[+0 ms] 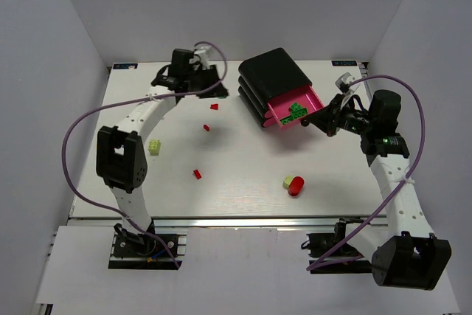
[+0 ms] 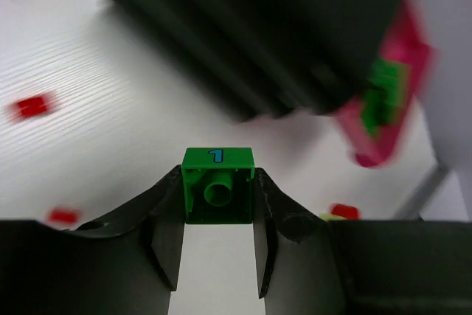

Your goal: Sort the legos into containers by color

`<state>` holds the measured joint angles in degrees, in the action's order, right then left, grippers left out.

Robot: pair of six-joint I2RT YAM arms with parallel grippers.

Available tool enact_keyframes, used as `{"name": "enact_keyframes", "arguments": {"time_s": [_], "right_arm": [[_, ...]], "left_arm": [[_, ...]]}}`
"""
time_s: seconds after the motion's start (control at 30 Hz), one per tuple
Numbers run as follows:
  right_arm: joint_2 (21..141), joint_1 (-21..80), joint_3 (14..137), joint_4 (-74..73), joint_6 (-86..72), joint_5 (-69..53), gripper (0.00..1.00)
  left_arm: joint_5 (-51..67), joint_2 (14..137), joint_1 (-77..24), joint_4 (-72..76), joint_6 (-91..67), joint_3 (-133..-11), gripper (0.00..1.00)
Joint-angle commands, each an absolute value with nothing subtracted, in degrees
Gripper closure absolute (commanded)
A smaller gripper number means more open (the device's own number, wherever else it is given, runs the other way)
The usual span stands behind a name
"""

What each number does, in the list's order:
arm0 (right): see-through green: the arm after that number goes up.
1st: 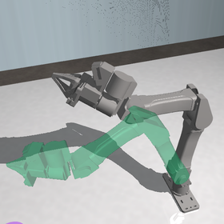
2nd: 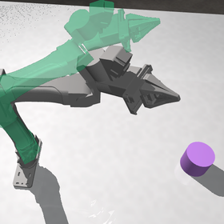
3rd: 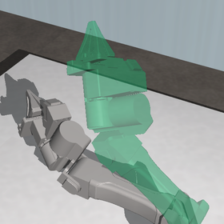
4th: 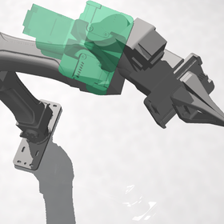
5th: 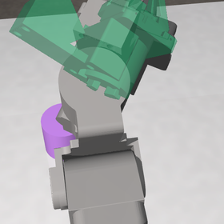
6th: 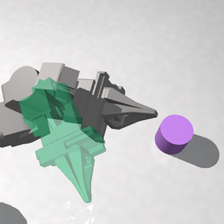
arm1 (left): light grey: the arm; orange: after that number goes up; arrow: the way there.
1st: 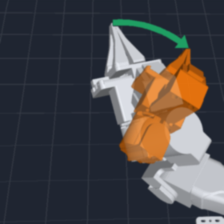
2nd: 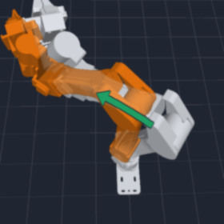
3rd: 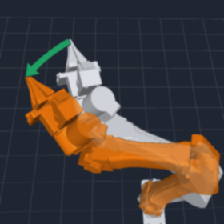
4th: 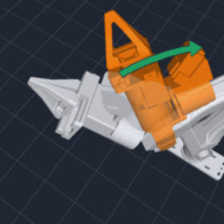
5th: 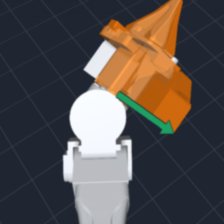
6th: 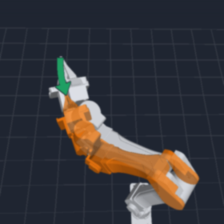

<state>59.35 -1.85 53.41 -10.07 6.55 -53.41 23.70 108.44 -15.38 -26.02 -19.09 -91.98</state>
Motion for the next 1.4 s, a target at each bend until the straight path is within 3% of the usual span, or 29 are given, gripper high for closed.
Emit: {"name": "enact_keyframes", "arguments": {"time_s": [0.0,0.17,0.43,0.7,0.73,0.87,1.0,1.1,1.17,1.27,1.3,1.37], "right_arm": [[59.0,-1.9,52.8,-8.1,6.6,-51.3,1.00],[58.1,-2.1,52.3,-7.2,6.2,-49.1,1.00],[57.8,-1.9,52.5,-7.3,6.3,-48.7,1.00],[57.3,-2.1,52.6,-7.6,6.7,-48.7,1.00],[57.4,-2.1,52.6,-7.6,6.8,-48.7,0.98],[57.6,-2.0,52.7,-7.7,6.9,-49.1,0.83],[57.9,-2.1,52.9,-8.3,8.1,-50.8,0.61],[58.4,-2.1,53.7,-11.2,12.8,-56.3,0.50],[58.3,-2.1,54.1,-13.8,19.8,-63.5,0.49],[57.5,-2.0,54.4,-21.2,33.1,-71.6,0.50],[57.3,-2.0,54.5,-25.7,36.4,-73.1,0.50],[56.7,-1.8,53.9,-27.2,39.5,-73.0,0.49]], "left_arm": [[36.1,104.3,-22.1,-20.6,-18.1,-94.4,0.97],[33.8,108.3,-30.0,-19.2,-19.6,-101.6,0.93],[24.0,124.5,-38.8,-27.1,-19.5,-124.9,0.89],[16.6,129.1,-40.5,-29.1,-20.2,-131.0,0.57],[16.4,129.1,-40.5,-29.3,-20.2,-130.9,0.48],[16.4,128.9,-41.0,-30.2,-20.0,-130.9,0.30],[16.4,127.2,-41.0,-29.7,-20.0,-130.8,0.26],[18.1,125.1,-41.6,-28.6,-20.7,-131.0,0.28],[18.6,121.4,-41.6,-27.9,-20.8,-130.9,0.33],[18.3,113.9,-41.6,-28.0,-20.8,-127.9,0.61],[16.8,111.1,-41.6,-27.9,-20.7,-126.0,0.83],[14.5,100.6,-41.6,-26.3,-19.6,-114.7,0.98]]}}
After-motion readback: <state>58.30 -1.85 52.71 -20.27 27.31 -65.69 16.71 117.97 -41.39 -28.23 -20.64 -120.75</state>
